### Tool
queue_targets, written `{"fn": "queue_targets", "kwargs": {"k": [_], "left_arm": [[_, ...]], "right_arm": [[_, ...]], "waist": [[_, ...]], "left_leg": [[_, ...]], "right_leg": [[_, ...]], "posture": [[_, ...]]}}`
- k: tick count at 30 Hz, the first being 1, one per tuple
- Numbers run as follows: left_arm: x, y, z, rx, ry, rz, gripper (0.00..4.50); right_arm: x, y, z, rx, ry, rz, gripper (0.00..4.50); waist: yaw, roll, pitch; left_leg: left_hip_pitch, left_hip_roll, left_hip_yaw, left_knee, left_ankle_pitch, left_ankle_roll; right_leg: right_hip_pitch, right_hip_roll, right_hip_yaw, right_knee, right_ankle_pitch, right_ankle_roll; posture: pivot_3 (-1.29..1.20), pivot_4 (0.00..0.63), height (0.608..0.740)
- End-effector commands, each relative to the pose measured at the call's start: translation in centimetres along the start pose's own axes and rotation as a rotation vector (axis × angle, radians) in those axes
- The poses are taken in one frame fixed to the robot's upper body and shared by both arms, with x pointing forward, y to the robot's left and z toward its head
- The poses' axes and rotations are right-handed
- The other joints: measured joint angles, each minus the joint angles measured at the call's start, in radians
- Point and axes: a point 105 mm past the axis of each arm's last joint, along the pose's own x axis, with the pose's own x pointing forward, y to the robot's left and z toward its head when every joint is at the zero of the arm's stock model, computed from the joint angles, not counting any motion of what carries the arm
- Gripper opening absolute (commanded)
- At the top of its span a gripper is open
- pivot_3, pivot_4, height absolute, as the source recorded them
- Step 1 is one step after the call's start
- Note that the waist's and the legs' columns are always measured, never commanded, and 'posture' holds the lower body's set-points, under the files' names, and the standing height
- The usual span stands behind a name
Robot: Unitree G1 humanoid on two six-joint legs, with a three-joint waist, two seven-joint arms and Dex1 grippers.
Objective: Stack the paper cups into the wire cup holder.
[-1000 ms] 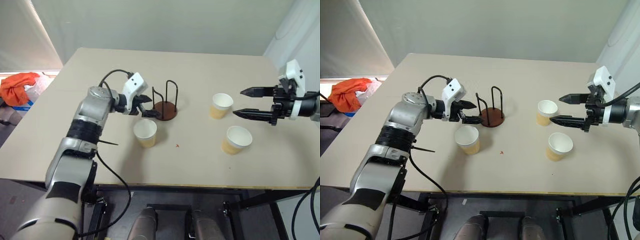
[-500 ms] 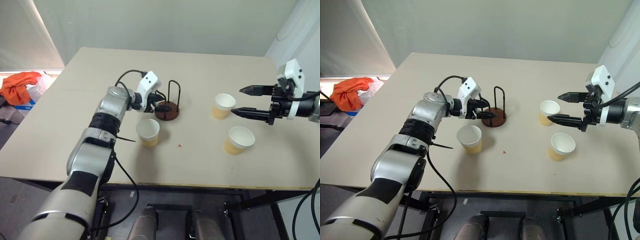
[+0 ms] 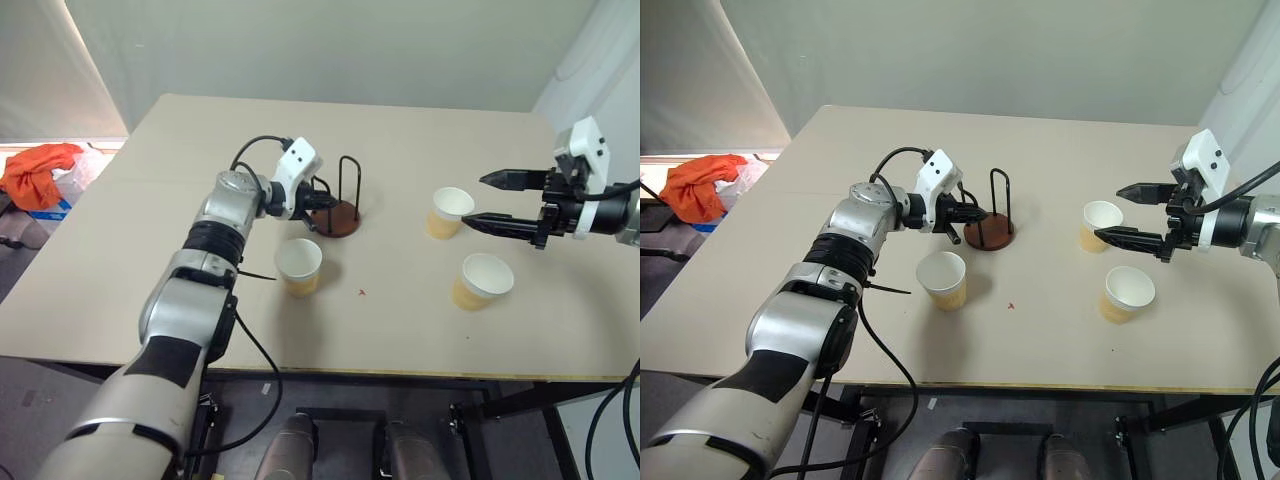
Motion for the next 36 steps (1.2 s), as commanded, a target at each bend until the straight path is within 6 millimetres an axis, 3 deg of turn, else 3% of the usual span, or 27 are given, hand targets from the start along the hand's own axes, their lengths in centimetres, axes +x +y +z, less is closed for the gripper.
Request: {"fn": "queue_targets", "kwargs": {"k": [1, 5, 9, 15, 20, 26, 30, 36], "left_arm": [[-0.5, -1.0, 2.2, 0.041, -0.089, -0.085, 0.03], [-2.3, -3.2, 4.4, 0.14, -0.165, -0.25, 0.03], [-4.7, -6.7, 5.6, 0.238, -0.192, -0.433, 0.03], [-5.4, -10.6, 3.1, 0.321, -0.086, -0.553, 0.03], [-4.4, -13.0, 0.7, 0.362, -0.022, -0.593, 0.03], [-3.6, -13.4, -0.3, 0.35, 0.012, -0.56, 0.03], [-3.0, -13.4, -2.2, 0.348, 0.086, -0.53, 0.03], [-3.3, -14.3, -2.4, 0.367, 0.057, -0.588, 1.79]], "right_arm": [[-0.6, 0.0, 1.6, -0.054, -0.035, -0.01, 4.5], [-0.9, 0.0, 1.6, -0.059, -0.028, -0.003, 4.5], [-1.2, 2.7, 0.9, -0.095, 0.033, 0.152, 4.5], [-1.2, 4.3, 0.0, -0.139, 0.104, 0.246, 4.5], [-0.4, 4.5, -0.9, -0.137, 0.135, 0.257, 4.5], [-0.2, 4.4, -0.8, -0.142, 0.136, 0.256, 4.5], [-0.3, 4.3, -1.0, -0.142, 0.151, 0.249, 4.5], [-0.3, 3.6, -1.3, -0.162, 0.183, 0.22, 4.5]], "waist": [[0.0, 0.0, 0.0], [0.0, 0.0, 0.0], [0.0, 0.0, 0.0], [-0.001, 0.001, -0.001], [-0.001, 0.001, -0.001], [-0.002, 0.001, -0.001], [-0.005, 0.001, -0.001], [-0.008, 0.002, -0.001]], "left_leg": [[0.0, 0.0, 0.001, 0.0, 0.0, 0.0], [0.0, 0.0, 0.004, 0.0, 0.0, 0.0], [-0.002, 0.001, 0.008, 0.001, 0.0, 0.0], [-0.002, 0.0, 0.012, 0.006, -0.004, 0.003], [-0.002, 0.002, 0.011, 0.016, -0.015, 0.015], [-0.001, 0.002, 0.012, 0.017, -0.014, 0.015], [0.005, 0.002, 0.012, 0.017, -0.013, 0.015], [0.005, 0.001, 0.012, 0.016, -0.013, 0.015]], "right_leg": [[0.0, 0.0, 0.0, 0.0, 0.0, 0.0], [-0.001, 0.0, 0.002, 0.0, 0.0, 0.001], [-0.003, 0.001, 0.003, 0.0, -0.001, 0.003], [-0.003, -0.001, 0.004, 0.001, -0.004, 0.005], [-0.001, -0.001, 0.004, 0.002, -0.004, 0.004], [0.0, -0.002, 0.004, 0.001, -0.001, -0.005], [0.006, -0.002, 0.004, 0.001, 0.0, -0.007], [0.005, -0.002, 0.005, 0.0, -0.001, -0.007]], "posture": [[0.0, 0.15, 0.74], [0.0, 0.15, 0.74], [0.0, 0.15, 0.74], [0.0, 0.15, 0.74], [0.0, 0.15, 0.74], [0.0, 0.15, 0.74], [0.0, 0.15, 0.74], [0.0, 0.15, 0.74]]}}
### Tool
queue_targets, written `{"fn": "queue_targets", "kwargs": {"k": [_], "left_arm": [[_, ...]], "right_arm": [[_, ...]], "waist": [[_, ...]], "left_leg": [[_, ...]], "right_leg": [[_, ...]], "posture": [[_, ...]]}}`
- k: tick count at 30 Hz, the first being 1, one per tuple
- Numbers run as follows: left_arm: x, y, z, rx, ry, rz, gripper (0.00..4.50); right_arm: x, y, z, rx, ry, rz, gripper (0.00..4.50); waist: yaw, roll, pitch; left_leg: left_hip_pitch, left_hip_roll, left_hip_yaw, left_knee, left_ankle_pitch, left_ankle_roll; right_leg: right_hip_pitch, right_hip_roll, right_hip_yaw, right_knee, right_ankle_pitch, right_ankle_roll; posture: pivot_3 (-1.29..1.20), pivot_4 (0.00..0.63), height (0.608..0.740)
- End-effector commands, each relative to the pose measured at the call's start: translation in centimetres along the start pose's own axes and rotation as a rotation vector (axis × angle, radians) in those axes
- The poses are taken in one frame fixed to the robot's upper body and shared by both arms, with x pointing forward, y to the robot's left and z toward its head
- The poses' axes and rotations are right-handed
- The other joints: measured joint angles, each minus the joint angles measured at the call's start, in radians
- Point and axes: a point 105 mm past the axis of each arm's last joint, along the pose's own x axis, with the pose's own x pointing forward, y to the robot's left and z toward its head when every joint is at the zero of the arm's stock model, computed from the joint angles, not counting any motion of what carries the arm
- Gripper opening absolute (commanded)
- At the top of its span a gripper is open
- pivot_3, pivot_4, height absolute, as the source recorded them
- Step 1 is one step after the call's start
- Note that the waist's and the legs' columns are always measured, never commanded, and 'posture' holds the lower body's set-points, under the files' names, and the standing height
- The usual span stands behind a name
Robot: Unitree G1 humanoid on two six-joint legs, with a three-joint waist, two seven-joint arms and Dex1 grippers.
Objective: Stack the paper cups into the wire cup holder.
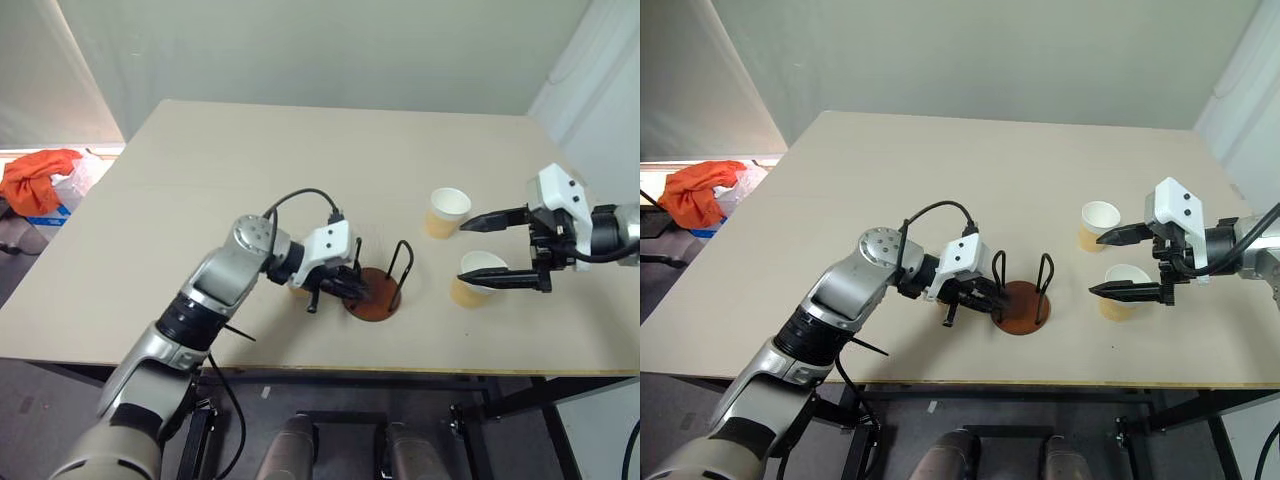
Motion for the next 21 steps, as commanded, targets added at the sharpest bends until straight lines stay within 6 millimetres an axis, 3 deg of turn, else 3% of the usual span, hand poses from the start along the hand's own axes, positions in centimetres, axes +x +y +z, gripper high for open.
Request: {"fn": "queue_targets", "kwargs": {"k": [1, 8, 14, 21], "left_arm": [[-0.4, -0.6, 1.2, 0.066, -0.041, -0.021, 2.12], [-2.1, 0.2, 3.1, 0.153, -0.051, 0.066, 4.48], [-5.0, -1.7, 3.2, 0.26, 0.035, 0.022, 4.48], [-8.0, -2.7, 3.2, 0.262, 0.073, 0.053, 4.48]], "right_arm": [[-0.8, -0.7, 0.5, -0.053, 0.026, -0.041, 4.5], [-2.0, -1.5, -0.9, -0.049, 0.101, -0.047, 4.5], [-1.8, -1.6, -2.5, -0.048, 0.158, -0.023, 4.5], [-0.9, -1.5, -4.1, -0.032, 0.2, 0.016, 4.5]], "waist": [[-0.001, 0.0, 0.0], [0.0, 0.0, 0.0], [-0.004, 0.0, 0.0], [-0.008, 0.001, 0.0]], "left_leg": [[0.0, 0.0, 0.0, 0.0, 0.0, 0.0], [-0.001, 0.0, 0.0, -0.001, -0.004, 0.0], [-0.001, 0.0, 0.0, -0.002, -0.005, 0.0], [-0.001, 0.001, 0.0, -0.002, -0.005, 0.0]], "right_leg": [[0.0, 0.0, 0.0, 0.0, 0.0, 0.0], [-0.001, 0.0, 0.0, 0.0, -0.003, 0.0], [-0.002, 0.0, 0.0, -0.001, -0.004, 0.0], [-0.002, 0.0, 0.0, -0.001, -0.005, -0.002]], "posture": [[0.0, 0.15, 0.74], [0.0, 0.15, 0.74], [0.0, 0.15, 0.74], [0.0, 0.15, 0.74]]}}
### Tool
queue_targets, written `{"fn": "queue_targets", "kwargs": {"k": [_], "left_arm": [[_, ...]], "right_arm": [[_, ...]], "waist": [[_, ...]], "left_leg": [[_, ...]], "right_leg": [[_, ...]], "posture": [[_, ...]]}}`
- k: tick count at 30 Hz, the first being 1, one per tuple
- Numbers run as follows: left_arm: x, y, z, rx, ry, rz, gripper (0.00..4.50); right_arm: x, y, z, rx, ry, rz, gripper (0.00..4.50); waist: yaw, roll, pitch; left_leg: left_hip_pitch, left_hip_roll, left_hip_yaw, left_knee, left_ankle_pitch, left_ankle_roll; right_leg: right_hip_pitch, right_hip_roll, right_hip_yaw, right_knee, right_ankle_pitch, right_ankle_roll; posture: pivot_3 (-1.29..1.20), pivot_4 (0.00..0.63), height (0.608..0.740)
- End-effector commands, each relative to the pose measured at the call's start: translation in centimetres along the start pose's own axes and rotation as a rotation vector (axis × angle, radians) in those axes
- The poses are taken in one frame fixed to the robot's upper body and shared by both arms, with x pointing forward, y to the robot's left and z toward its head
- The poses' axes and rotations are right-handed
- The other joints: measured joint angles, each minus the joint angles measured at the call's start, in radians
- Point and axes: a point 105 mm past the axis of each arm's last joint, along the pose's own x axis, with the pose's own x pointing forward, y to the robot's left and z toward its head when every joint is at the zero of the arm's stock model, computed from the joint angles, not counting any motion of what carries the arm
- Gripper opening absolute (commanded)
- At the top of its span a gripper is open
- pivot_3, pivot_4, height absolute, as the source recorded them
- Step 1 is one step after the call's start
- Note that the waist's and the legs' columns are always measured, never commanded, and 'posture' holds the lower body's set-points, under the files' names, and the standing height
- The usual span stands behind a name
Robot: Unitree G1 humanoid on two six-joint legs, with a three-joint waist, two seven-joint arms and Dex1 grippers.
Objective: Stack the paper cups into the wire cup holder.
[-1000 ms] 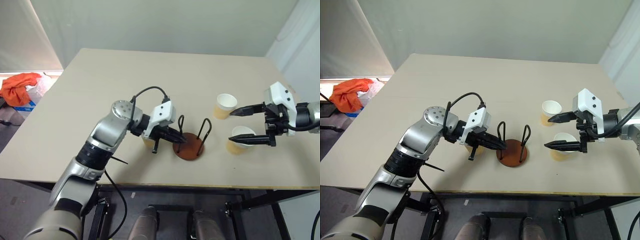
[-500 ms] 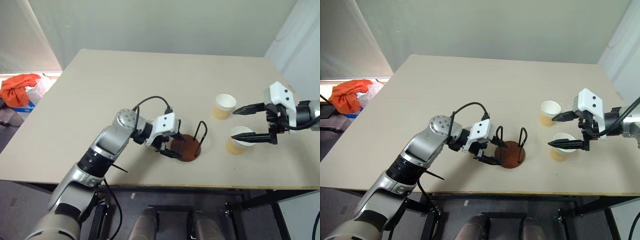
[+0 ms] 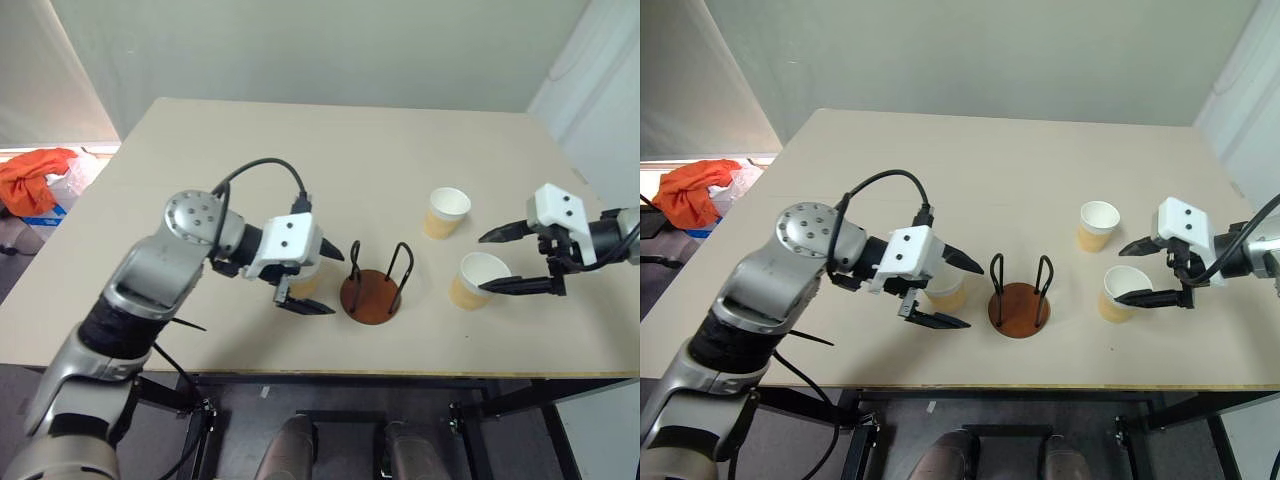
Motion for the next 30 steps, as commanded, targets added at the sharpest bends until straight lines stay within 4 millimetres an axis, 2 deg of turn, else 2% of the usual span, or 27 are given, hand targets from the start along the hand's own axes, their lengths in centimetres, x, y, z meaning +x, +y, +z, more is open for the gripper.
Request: {"fn": "queue_targets", "kwargs": {"k": [1, 4, 8, 13, 16, 23, 27, 30], "left_arm": [[-2.3, -0.5, 0.9, 0.027, -0.008, 0.026, 4.48], [-4.5, -0.4, 1.9, 0.014, -0.068, 0.085, 4.48], [-8.1, -0.3, 5.0, 0.017, -0.262, 0.169, 4.48], [-9.9, -0.8, 6.4, -0.005, -0.386, 0.202, 4.48], [-10.2, -0.9, 5.6, -0.043, -0.37, 0.221, 4.5], [-10.0, -0.7, 5.1, -0.054, -0.344, 0.211, 4.5], [-9.7, -0.5, 4.8, -0.052, -0.331, 0.2, 4.5], [-9.9, 0.0, 3.9, -0.07, -0.285, 0.211, 4.5]], "right_arm": [[0.3, -0.1, -0.2, -0.026, 0.023, 0.011, 4.5], [0.7, 0.3, -0.8, -0.027, 0.046, 0.033, 4.5], [1.6, 0.8, -1.8, -0.007, 0.074, 0.042, 4.5], [2.5, -0.3, -4.2, 0.014, 0.161, -0.035, 4.5], [2.9, -0.6, -4.4, 0.014, 0.167, -0.048, 3.98], [2.2, -1.0, -2.2, -0.049, 0.121, -0.05, 1.54], [1.3, 0.0, 0.3, -0.101, 0.051, 0.01, 0.11], [-1.1, 0.0, 4.0, -0.177, -0.025, -0.013, 0.05]], "waist": [[-0.002, 0.0, 0.0], [-0.003, 0.0, 0.0], [-0.003, 0.0, 0.0], [-0.003, 0.0, 0.0], [-0.006, 0.001, 0.0], [-0.007, 0.001, 0.0], [-0.007, 0.001, 0.0], [-0.007, 0.001, 0.001]], "left_leg": [[0.0, 0.0, 0.0, 0.0, 0.0, 0.0], [0.0, 0.001, 0.0, -0.001, 0.0, -0.001], [0.0, 0.001, 0.0, -0.003, -0.001, -0.002], [0.001, 0.001, 0.0, -0.005, -0.002, -0.003], [0.002, 0.002, 0.0, -0.006, -0.002, -0.004], [0.002, 0.002, 0.0, -0.006, -0.002, -0.004], [0.002, 0.002, 0.0, -0.007, -0.002, -0.005], [0.001, 0.002, 0.0, -0.008, -0.003, -0.005]], "right_leg": [[0.0, 0.0, 0.0, 0.0, 0.0, 0.0], [-0.001, 0.0, 0.0, 0.001, -0.001, -0.001], [-0.002, 0.0, -0.001, 0.001, -0.002, -0.003], [-0.002, 0.0, -0.001, 0.001, -0.002, -0.004], [-0.002, 0.0, -0.001, 0.001, -0.002, -0.004], [-0.003, 0.0, -0.002, 0.001, -0.003, -0.006], [-0.004, 0.0, -0.002, 0.001, -0.004, -0.007], [-0.005, 0.0, -0.002, 0.001, -0.005, -0.009]], "posture": [[0.0, 0.15, 0.74], [0.0, 0.15, 0.74], [0.0, 0.15, 0.74], [0.0, 0.15, 0.74], [0.0, 0.15, 0.74], [0.0, 0.15, 0.74], [0.0, 0.15, 0.74], [0.0, 0.15, 0.74]]}}
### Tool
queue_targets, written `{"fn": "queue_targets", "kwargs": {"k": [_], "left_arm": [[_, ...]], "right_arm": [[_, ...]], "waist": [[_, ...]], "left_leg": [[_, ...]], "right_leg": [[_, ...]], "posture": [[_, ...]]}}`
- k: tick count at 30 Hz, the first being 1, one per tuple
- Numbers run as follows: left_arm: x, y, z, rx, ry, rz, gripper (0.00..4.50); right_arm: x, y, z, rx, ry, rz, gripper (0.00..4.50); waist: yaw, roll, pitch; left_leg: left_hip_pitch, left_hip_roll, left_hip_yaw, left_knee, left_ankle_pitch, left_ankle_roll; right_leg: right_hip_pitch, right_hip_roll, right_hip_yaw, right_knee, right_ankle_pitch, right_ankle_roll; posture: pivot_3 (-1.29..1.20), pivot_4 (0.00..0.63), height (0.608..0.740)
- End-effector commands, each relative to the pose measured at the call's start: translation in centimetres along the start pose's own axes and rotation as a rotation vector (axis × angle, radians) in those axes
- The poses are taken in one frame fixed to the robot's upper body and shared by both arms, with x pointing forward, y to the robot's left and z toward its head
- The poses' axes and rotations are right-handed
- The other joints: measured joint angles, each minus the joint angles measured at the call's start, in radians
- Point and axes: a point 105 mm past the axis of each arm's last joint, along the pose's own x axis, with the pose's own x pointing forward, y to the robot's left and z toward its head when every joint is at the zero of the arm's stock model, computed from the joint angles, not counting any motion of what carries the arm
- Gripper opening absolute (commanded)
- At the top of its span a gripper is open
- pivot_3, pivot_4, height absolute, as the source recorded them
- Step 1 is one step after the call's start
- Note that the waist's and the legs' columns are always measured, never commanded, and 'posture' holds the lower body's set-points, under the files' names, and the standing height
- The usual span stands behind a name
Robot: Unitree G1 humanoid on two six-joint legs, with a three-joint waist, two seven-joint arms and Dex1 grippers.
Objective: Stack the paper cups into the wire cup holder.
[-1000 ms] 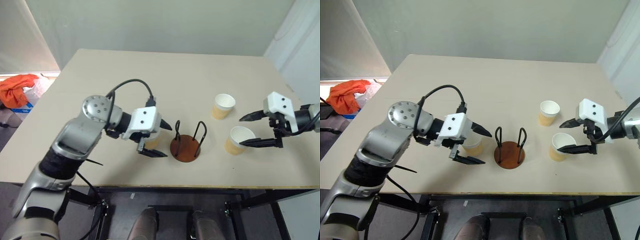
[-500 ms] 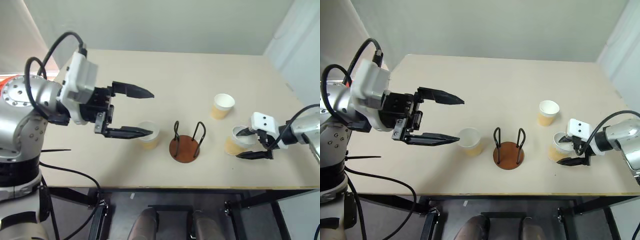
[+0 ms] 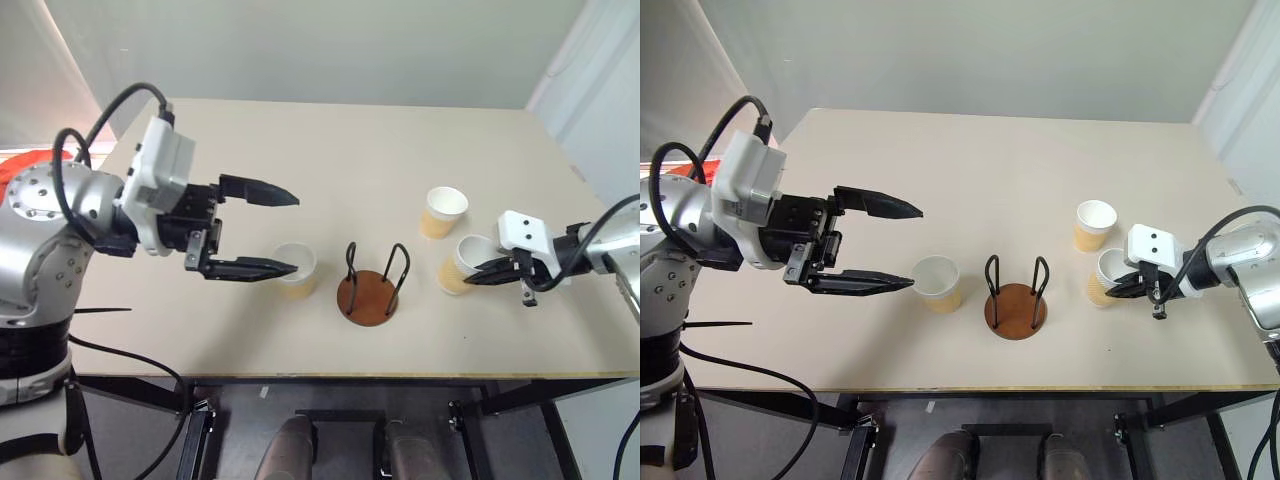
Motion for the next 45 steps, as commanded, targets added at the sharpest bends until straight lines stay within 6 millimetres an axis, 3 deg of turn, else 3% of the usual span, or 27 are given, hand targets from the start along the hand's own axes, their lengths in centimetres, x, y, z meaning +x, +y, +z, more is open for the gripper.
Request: {"fn": "queue_targets", "kwargs": {"k": [1, 5, 7, 9, 15, 26, 29, 32, 36, 37, 40, 45], "left_arm": [[-0.7, 0.9, -0.5, 0.03, 0.072, 0.034, 4.5], [-0.2, 1.1, -2.0, 0.007, 0.116, 0.026, 4.5], [0.0, 1.1, -2.3, 0.009, 0.123, 0.021, 4.5], [0.1, 1.0, -2.1, 0.013, 0.115, 0.015, 4.5], [-0.5, 1.0, -1.6, 0.024, 0.12, 0.053, 4.5], [-1.0, 0.7, -1.4, 0.026, 0.133, 0.092, 4.5], [-1.0, 1.3, -1.8, 0.029, 0.151, 0.12, 4.5], [-0.2, 3.6, -2.1, 0.091, 0.155, 0.24, 4.5], [0.4, 4.5, -1.8, 0.111, 0.132, 0.269, 4.5], [0.5, 5.3, -1.7, 0.129, 0.128, 0.302, 4.5], [0.9, 8.7, -2.1, 0.133, 0.144, 0.463, 4.5], [2.4, 10.4, -2.4, 0.097, 0.135, 0.482, 4.5]], "right_arm": [[-4.8, -0.6, 6.3, -0.172, -0.129, -0.082, 0.05], [-6.0, 0.4, 12.4, -0.348, -0.304, -0.025, 0.05], [-5.1, 1.2, 14.7, -0.411, -0.37, 0.051, 0.05], [-3.5, 1.9, 15.6, -0.452, -0.372, 0.121, 0.05], [0.5, 2.1, 14.3, -0.504, -0.263, 0.178, 0.05], [1.8, 2.4, 13.6, -0.563, -0.226, 0.225, 0.05], [2.0, 2.1, 13.2, -0.563, -0.209, 0.224, 0.58], [2.4, 1.1, 12.6, -0.545, -0.181, 0.179, 1.54], [1.7, 0.4, 12.9, -0.524, -0.202, 0.131, 2.85], [1.1, -0.4, 13.1, -0.505, -0.227, 0.09, 3.1], [-0.3, -4.2, 12.9, -0.403, -0.253, -0.086, 3.1], [-0.6, -10.1, 9.1, -0.261, -0.127, -0.301, 3.1]], "waist": [[-0.001, 0.001, 0.0], [-0.007, 0.001, 0.0], [-0.011, -0.002, -0.001], [-0.014, -0.002, -0.001], [-0.01, -0.001, 0.0], [-0.013, -0.001, 0.0], [-0.014, -0.001, -0.001], [-0.012, -0.001, -0.001], [-0.013, -0.001, -0.001], [-0.013, -0.001, -0.001], [-0.012, -0.001, 0.0], [-0.01, -0.001, 0.0]], "left_leg": [[0.0, 0.0, 0.0, -0.001, 0.0, 0.0], [0.0, 0.0, 0.0, -0.006, 0.002, -0.003], [0.001, 0.002, 0.0, -0.008, 0.002, -0.004], [0.001, 0.004, 0.0, -0.008, 0.002, -0.004], [-0.001, 0.005, -0.001, -0.008, 0.002, -0.004], [0.0, 0.005, 0.0, -0.008, 0.001, -0.004], [0.001, 0.005, 0.0, -0.008, 0.002, -0.005], [0.001, 0.005, 0.0, -0.007, 0.004, -0.005], [0.001, 0.005, 0.0, -0.007, 0.007, -0.005], [0.001, 0.005, 0.0, -0.007, 0.007, -0.005], [0.001, 0.005, 0.0, -0.007, 0.008, -0.006], [0.001, 0.005, 0.0, -0.007, 0.01, -0.005]], "right_leg": [[-0.001, 0.0, 0.0, 0.0, 0.0, 0.0], [-0.004, 0.0, 0.001, 0.0, -0.001, -0.002], [-0.004, 0.003, -0.001, 0.0, -0.003, -0.005], [-0.005, 0.004, -0.001, 0.001, -0.004, -0.006], [-0.008, 0.004, -0.002, 0.004, -0.002, -0.007], [-0.008, 0.003, -0.002, 0.005, -0.001, -0.009], [-0.008, 0.003, -0.002, 0.005, 0.0, -0.011], [-0.007, 0.003, -0.002, 0.005, 0.001, -0.013], [-0.008, 0.003, -0.002, 0.005, 0.003, -0.015], [-0.008, 0.003, -0.002, 0.005, 0.003, -0.015], [-0.008, 0.003, -0.002, 0.006, 0.004, -0.014], [-0.008, 0.002, -0.002, 0.005, 0.007, -0.015]], "posture": [[0.0, 0.15, 0.74], [0.0, 0.15, 0.74], [0.0, 0.15, 0.74], [0.0, 0.15, 0.74], [0.0, 0.15, 0.74], [0.0, 0.15, 0.74], [0.0, 0.15, 0.74], [0.0, 0.15, 0.74], [0.0, 0.15, 0.74], [0.0, 0.15, 0.74], [0.0, 0.15, 0.74], [0.0, 0.15, 0.74]]}}
